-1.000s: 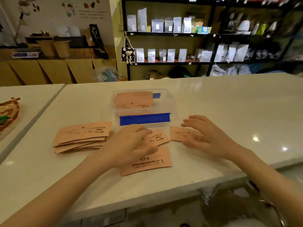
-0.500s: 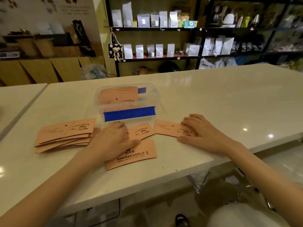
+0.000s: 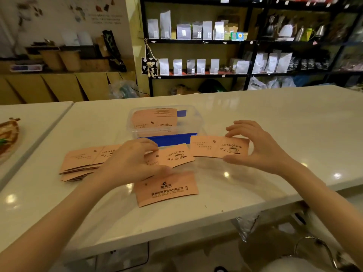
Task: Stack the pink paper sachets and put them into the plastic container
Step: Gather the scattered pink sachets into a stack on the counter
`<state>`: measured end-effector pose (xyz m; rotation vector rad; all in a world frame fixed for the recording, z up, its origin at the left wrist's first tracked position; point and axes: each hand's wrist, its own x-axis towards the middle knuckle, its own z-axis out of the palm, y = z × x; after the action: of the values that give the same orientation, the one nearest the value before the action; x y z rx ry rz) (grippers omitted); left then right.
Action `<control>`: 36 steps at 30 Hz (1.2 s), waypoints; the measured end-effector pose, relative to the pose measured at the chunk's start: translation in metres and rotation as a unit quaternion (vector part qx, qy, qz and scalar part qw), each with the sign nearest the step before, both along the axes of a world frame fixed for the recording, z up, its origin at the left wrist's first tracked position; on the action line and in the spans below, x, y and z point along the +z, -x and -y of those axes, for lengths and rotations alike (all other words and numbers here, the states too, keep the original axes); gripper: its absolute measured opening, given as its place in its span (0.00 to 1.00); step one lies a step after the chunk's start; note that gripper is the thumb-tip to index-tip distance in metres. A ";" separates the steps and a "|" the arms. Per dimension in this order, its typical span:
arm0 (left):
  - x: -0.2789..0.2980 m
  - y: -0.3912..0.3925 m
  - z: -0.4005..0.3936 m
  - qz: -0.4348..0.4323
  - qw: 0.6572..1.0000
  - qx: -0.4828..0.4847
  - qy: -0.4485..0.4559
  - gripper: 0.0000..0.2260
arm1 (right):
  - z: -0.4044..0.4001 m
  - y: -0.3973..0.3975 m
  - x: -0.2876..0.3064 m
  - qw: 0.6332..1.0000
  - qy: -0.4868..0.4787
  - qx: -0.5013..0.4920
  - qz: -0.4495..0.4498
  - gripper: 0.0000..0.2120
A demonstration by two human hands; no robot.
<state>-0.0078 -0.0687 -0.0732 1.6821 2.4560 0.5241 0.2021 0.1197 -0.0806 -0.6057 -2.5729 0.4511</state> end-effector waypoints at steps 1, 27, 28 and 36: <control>0.005 0.002 0.005 0.000 1.000 0.002 -0.016 0.31 | 0.002 0.004 0.006 1.000 -0.005 0.004 -0.008 0.28; -0.008 0.111 0.088 0.072 0.987 0.124 -0.075 0.29 | 0.112 0.210 -0.004 0.987 -0.019 0.156 -0.015 0.29; -0.010 0.111 0.089 0.083 0.986 0.120 -0.083 0.28 | 0.114 0.212 -0.007 0.987 -0.024 0.157 -0.003 0.29; -0.020 0.120 0.104 0.091 0.973 0.204 -0.053 0.46 | 0.114 0.212 -0.024 0.976 -0.104 0.174 0.076 0.31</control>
<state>-0.1280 -0.1724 -0.0933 1.0920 2.6770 0.8267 -0.0096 0.0056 -0.1050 -0.1174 -2.8363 0.2465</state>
